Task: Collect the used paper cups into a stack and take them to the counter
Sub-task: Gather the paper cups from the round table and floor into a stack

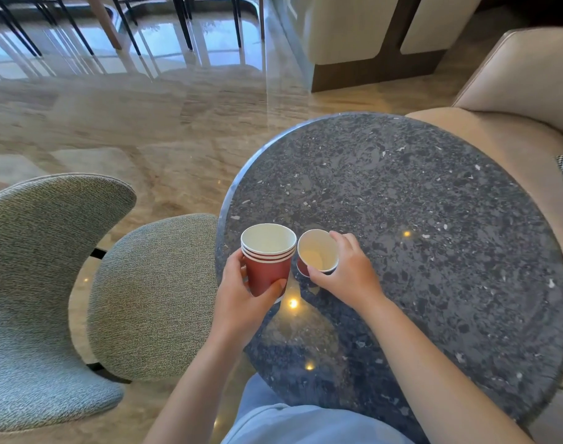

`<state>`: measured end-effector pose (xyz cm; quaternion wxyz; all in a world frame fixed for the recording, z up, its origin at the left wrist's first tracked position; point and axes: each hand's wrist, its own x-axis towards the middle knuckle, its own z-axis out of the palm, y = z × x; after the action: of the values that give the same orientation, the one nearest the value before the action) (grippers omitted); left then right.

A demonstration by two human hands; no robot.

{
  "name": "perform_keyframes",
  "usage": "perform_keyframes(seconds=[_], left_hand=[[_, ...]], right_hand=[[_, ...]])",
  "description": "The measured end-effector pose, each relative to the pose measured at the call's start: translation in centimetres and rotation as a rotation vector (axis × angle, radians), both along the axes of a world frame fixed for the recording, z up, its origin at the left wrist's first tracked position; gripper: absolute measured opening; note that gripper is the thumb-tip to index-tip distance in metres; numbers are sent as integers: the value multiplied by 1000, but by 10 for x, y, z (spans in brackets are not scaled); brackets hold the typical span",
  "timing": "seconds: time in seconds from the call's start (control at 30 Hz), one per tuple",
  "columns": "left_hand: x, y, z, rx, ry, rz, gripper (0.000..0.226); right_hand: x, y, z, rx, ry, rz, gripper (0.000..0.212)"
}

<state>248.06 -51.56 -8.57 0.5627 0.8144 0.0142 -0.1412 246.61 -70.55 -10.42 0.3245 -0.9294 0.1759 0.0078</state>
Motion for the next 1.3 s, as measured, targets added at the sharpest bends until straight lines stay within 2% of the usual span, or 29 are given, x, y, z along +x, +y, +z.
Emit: perform_keyframes(seconds=[0.2, 0.33, 0.53, 0.63, 0.73, 0.87, 1.03, 1.1, 1.3], left_hand=[[1, -2, 1, -25, -14, -40, 70], [2, 0, 5, -25, -47, -86, 72], [10, 3, 5, 18, -96, -130, 76], [12, 5, 3, 48, -85, -144, 77], [13, 5, 5, 89, -109, -156, 71], [13, 2, 10, 148, -179, -214, 69], [13, 0, 20, 209, -289, -316, 72], [14, 0, 24, 225, -306, -343, 73], [15, -4, 31, 176, -281, -379, 75]], right_hand=[[-10, -19, 14, 203, -151, -146, 68], [-16, -39, 24, 462, -193, -251, 58], [-15, -45, 39, 754, -301, -270, 66], [-13, -45, 43, 846, -352, -289, 59], [-12, -43, 47, 889, -348, -245, 49], [-14, -41, 55, 909, -294, -134, 46], [-16, -37, 58, 895, -228, -68, 71], [-16, -35, 60, 905, -207, -49, 74], [-16, -27, 58, 890, -102, 40, 54]])
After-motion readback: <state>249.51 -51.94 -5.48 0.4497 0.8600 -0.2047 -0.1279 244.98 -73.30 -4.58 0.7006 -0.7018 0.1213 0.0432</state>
